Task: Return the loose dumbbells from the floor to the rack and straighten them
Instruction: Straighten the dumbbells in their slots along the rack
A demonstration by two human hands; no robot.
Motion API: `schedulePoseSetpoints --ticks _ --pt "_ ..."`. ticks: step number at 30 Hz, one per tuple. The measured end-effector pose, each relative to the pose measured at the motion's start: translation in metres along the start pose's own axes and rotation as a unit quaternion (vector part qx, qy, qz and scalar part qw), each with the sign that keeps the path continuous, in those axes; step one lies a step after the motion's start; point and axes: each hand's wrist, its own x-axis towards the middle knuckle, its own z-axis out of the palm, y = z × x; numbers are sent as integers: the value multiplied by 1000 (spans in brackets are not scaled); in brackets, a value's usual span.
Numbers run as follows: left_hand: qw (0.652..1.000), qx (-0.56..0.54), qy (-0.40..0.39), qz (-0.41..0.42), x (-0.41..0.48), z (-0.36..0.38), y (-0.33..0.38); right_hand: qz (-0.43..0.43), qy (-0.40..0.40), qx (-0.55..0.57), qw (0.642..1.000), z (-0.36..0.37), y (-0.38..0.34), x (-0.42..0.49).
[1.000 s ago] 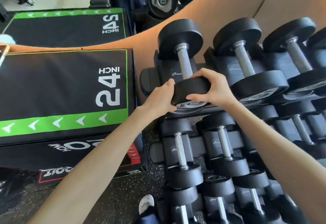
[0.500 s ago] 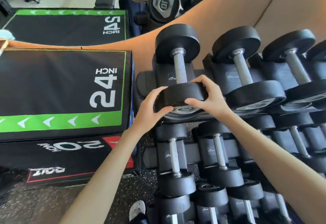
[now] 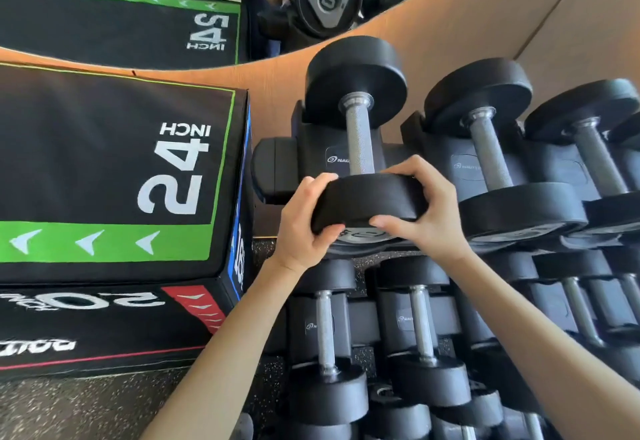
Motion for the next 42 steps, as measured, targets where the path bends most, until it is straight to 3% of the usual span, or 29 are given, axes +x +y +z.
schedulePoseSetpoints --ticks 4,8,10,13,17,20,23,27,30,38,42 --pt "991 98 -80 48 13 -11 8 25 65 80 994 5 15 -10" --pt "933 301 -111 160 35 -12 30 66 176 146 971 25 37 -28" --pt "913 348 -114 180 40 -6 41 88 175 148 969 26 41 -31" --pt "935 311 -108 130 35 -7 47 100 131 144 976 20 36 -27" --pt "989 129 -76 -5 13 -16 36 90 56 121 987 12 29 -29" --pt "990 23 -90 -102 -2 -25 25 137 0 143 980 1 23 -35" --pt "983 -28 -107 -144 -6 -32 22 121 -20 138 983 -11 10 -35" --pt "988 -37 -89 -117 -6 -25 27 39 -68 12 997 -10 -11 -14" --pt "994 14 -61 -86 -7 -17 21 35 -30 -15 999 3 -15 -4" --pt "982 123 -136 -39 10 -15 24 80 69 107 989 4 -3 -12" --pt "935 294 -158 119 36 -20 37 131 150 217 956 20 17 -26"
